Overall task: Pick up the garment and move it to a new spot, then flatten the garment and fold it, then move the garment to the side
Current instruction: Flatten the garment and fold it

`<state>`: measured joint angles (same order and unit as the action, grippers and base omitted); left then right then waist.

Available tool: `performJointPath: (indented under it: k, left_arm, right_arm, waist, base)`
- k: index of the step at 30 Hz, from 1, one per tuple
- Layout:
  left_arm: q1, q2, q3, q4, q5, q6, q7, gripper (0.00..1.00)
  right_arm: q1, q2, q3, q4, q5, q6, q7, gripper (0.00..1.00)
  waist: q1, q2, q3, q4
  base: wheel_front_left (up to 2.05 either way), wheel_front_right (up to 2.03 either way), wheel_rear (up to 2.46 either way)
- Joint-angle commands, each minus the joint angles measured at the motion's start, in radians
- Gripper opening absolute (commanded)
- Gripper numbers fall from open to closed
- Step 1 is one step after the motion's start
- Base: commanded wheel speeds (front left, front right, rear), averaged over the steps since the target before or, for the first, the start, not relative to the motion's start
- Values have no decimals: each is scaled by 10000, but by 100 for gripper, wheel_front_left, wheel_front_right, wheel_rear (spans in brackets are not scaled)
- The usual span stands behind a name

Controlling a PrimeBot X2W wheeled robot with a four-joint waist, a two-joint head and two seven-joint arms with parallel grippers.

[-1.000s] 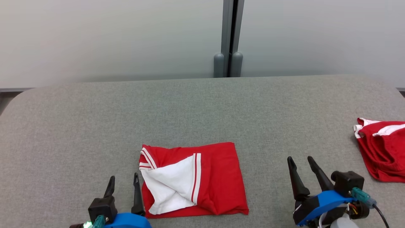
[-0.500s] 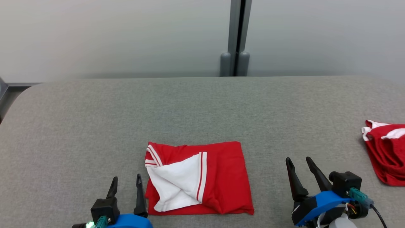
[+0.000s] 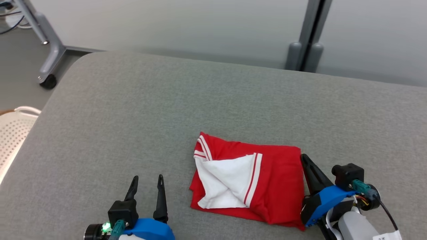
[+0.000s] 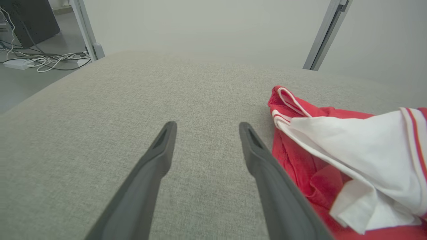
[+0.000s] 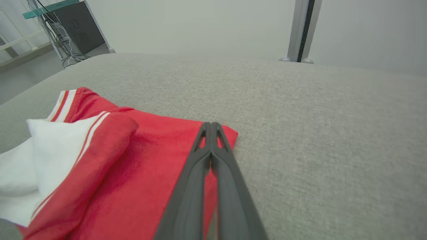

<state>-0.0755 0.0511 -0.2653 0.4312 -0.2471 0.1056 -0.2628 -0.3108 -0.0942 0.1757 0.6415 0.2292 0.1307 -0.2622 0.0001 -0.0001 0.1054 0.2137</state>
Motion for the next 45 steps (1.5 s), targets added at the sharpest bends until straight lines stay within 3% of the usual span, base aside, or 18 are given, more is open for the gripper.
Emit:
performJointPath:
  k: [1, 9, 16, 19, 23, 32, 33, 34, 35, 45]
  left_arm:
    - [-172, -6, -11, -71, -95, 47, -26, 100]
    - [-280, -12, -247, -288, -334, 163, -24, 100]
    - [-215, -15, -222, -367, -407, 182, -24, 100]
    - [-321, -8, -275, -378, -380, 159, -24, 100]
    - [-421, -14, -271, -406, -286, 158, -24, 100]
    - [-347, -5, 236, -297, 0, 192, -26, 100]
    - [-345, -11, 349, -278, 63, 179, -24, 100]
    - [-320, -6, 458, -249, 77, 183, -26, 100]
    - [-291, -5, 556, -250, 105, 188, -24, 100]
    - [125, -9, 1235, -309, 387, 77, -24, 100]
  right_arm:
    - [-214, -54, 118, 161, -80, 1, -31, 0]
    - [-585, -16, 1750, 570, -57, 1, -33, 0]
    - [-787, -109, 4543, -250, 794, 1, -33, 0]
    - [-908, -319, 5207, -574, 1260, 1, -33, 0]
    - [-997, -575, 4791, -920, 1618, 1, -33, 0]
    - [-319, -482, 1526, -1083, 713, 1, -33, 0]
    - [-239, -432, 1214, -1094, 544, 1, -33, 18]
    - [-139, -376, 836, -1143, 382, 1, -31, 50]
    - [-30, -287, 574, -1182, 223, 1, -33, 100]
    - [1038, 228, -1031, -1343, -626, 1, -31, 100]
  waist:
    - [-1, 1, 443, 571]
    - [-1, 1, 827, 1328]
    - [-1, 1, 729, 1054]
    - [-1, 1, 661, 816]
    - [-1, 1, 556, 375]
    - [-1, 1, 271, -943]
    - [-1, 1, 239, -1087]
    - [-1, 1, 199, -1220]
    - [-1, 1, 162, -1352]
    - [-1, 1, -266, -2191]
  base:
    - [0, 0, 0]
    - [0, 0, 0]
    - [0, 0, 0]
    - [0, 0, 0]
    - [0, 0, 0]
    - [0, 0, 0]
    - [0, 0, 0]
    - [0, 0, 0]
    - [0, 0, 0]
    - [0, 0, 0]
